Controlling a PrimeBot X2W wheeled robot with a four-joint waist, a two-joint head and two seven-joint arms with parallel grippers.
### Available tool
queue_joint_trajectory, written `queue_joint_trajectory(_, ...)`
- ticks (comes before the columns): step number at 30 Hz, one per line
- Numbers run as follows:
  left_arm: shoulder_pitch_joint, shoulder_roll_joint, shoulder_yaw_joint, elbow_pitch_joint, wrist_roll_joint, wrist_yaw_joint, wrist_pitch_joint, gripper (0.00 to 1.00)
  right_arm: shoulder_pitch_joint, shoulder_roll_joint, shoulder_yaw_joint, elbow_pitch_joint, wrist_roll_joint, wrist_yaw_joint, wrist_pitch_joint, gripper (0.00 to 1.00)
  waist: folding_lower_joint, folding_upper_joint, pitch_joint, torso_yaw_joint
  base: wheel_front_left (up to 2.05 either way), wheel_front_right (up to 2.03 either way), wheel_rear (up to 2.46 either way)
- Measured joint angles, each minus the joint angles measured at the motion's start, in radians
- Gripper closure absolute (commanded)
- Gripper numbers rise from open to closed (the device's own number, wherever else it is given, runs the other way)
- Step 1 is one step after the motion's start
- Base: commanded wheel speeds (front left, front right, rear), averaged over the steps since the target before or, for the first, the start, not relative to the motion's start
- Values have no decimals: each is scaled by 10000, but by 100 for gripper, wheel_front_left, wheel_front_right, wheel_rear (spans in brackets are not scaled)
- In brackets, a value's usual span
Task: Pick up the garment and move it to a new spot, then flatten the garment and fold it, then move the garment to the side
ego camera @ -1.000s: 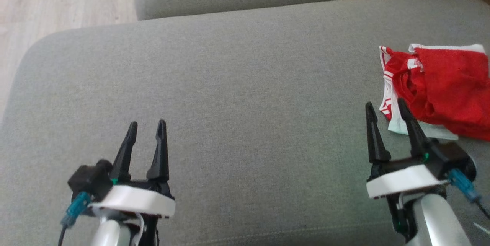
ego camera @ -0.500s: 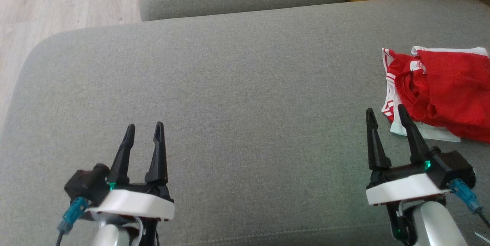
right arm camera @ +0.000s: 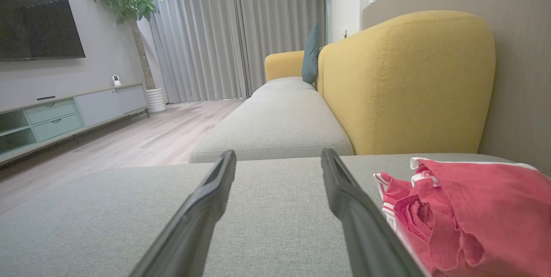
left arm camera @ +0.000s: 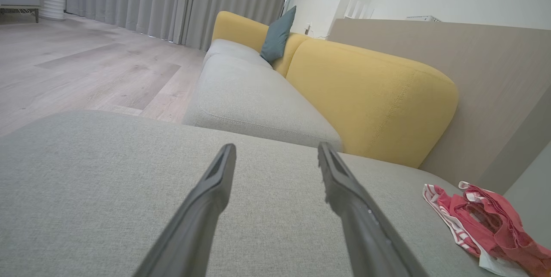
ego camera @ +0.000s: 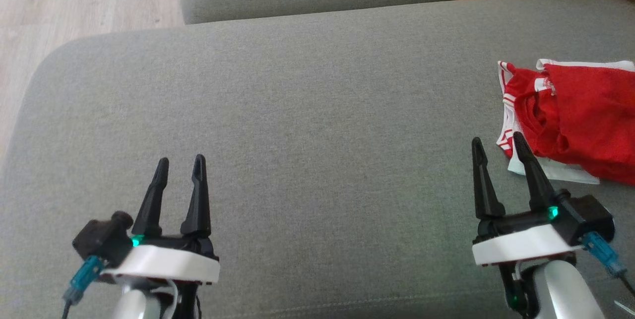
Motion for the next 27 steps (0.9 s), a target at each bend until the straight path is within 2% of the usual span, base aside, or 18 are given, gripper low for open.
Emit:
queue_joint_trajectory(13,1,0,-19,12,-178,13,0,0,6,0,81,31,75,0,0,0,0,0,-22,1,0,0,0)
queue_joint_trajectory(14,2,-4,-15,82,-201,12,0,100,9,2,84,100,77,-2,6,100,0,0,-23,0,0,0,0)
queue_joint_trajectory(19,427,-21,-25,876,-270,13,13,100,436,12,123,851,142,-2,33,100,0,0,-28,7,0,0,0)
queue_joint_trajectory(27,523,-19,0,961,-1095,4,190,100,566,10,105,892,1126,-2,203,100,0,0,-52,43,0,0,0)
